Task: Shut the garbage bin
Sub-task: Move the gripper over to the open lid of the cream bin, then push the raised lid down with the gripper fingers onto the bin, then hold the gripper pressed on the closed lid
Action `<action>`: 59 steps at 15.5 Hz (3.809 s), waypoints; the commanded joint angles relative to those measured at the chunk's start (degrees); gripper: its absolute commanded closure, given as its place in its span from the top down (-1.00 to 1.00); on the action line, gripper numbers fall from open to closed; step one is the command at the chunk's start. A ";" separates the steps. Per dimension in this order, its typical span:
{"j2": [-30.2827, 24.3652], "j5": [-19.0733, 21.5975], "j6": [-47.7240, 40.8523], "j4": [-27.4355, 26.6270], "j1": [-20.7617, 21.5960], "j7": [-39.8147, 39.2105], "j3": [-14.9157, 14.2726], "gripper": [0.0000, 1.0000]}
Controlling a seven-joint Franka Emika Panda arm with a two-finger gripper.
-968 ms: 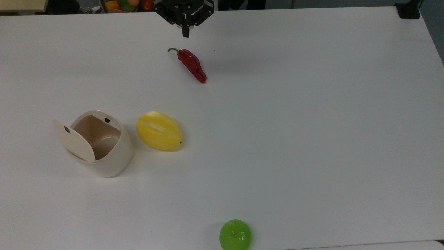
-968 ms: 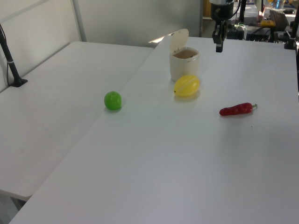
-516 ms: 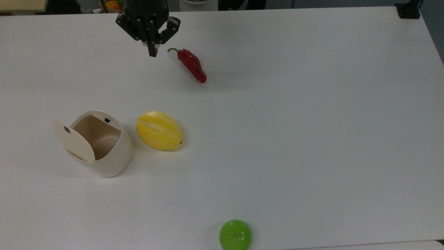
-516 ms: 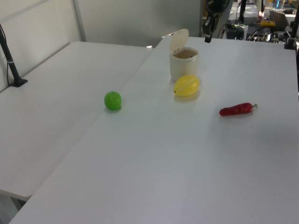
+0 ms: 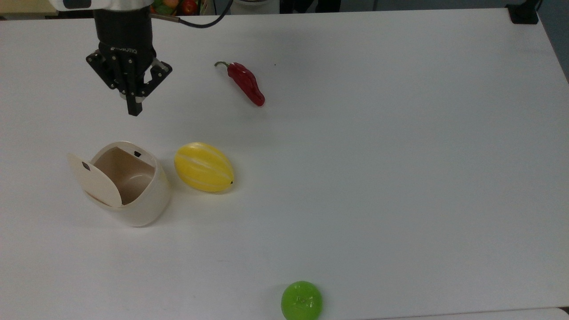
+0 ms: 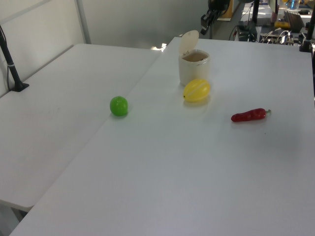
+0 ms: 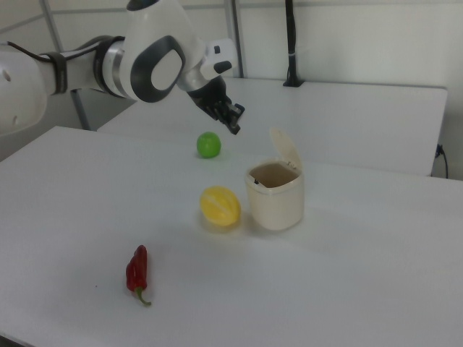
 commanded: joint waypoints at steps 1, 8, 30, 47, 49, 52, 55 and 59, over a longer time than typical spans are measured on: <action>3.68 1.11 9.19 2.24 -2.16 1.74 -0.01 -1.00; 8.17 1.28 24.94 2.33 -5.94 3.67 -0.01 -1.00; 9.93 0.58 12.13 2.07 -4.10 3.68 0.61 -1.00; 10.55 0.49 5.71 0.13 -2.35 3.76 0.26 -1.00; 10.55 0.58 5.44 0.13 -2.35 4.03 0.17 -1.00; 11.25 0.58 5.79 -0.13 -2.17 4.03 0.17 -1.00; 11.34 0.49 6.05 -1.36 -2.17 3.94 0.17 -1.00; 12.40 0.49 6.14 -1.36 -1.99 3.94 0.17 -1.00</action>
